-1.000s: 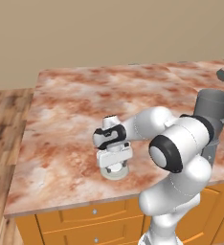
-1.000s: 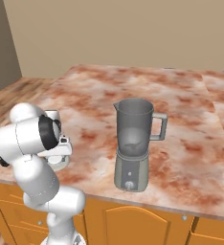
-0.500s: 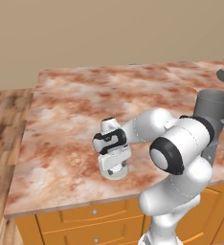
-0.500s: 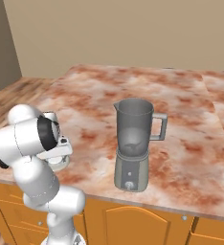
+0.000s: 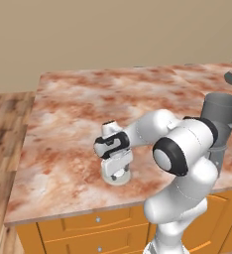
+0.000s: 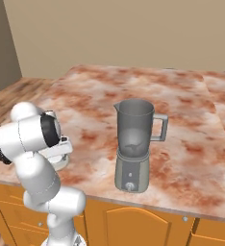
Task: Close the lid blender by securely placing the lid on top.
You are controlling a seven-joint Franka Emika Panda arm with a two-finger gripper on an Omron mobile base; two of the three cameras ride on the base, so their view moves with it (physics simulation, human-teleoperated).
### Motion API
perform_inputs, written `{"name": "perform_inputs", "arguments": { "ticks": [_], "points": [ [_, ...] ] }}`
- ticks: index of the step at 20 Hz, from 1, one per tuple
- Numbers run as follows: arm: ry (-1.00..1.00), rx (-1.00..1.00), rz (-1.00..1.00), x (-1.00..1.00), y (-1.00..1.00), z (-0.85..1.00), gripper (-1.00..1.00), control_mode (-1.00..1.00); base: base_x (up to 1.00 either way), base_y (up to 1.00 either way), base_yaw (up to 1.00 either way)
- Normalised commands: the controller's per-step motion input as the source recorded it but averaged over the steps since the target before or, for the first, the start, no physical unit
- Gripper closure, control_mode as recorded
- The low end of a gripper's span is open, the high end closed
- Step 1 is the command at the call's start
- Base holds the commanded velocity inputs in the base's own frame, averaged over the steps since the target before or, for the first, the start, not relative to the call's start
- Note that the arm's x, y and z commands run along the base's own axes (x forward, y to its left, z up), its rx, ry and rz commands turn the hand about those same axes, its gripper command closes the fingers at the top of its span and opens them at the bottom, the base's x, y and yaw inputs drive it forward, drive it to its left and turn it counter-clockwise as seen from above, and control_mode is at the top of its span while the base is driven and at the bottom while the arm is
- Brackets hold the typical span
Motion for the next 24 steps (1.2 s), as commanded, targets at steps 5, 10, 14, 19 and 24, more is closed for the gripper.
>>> {"name": "perform_inputs", "arguments": {
  "ticks": [5,10,14,19,24],
  "points": [
    [-0.40,0.11,0.14,-0.13,-0.08,0.21,1.00,-1.00,0.00,0.00,0.00],
    [-0.50,0.00,0.06,-0.42,-0.31,0.82,1.00,-1.00,0.00,0.00,0.00],
    [-0.31,0.03,0.00,-0.25,-0.51,1.00,1.00,-1.00,0.00,0.00,0.00],
    [-0.09,0.12,0.00,0.00,-0.60,1.00,1.00,-1.00,0.00,0.00,0.00],
    [-0.07,0.07,-0.02,0.00,-0.38,1.00,1.00,-1.00,0.00,0.00,0.00]
  ]
}}
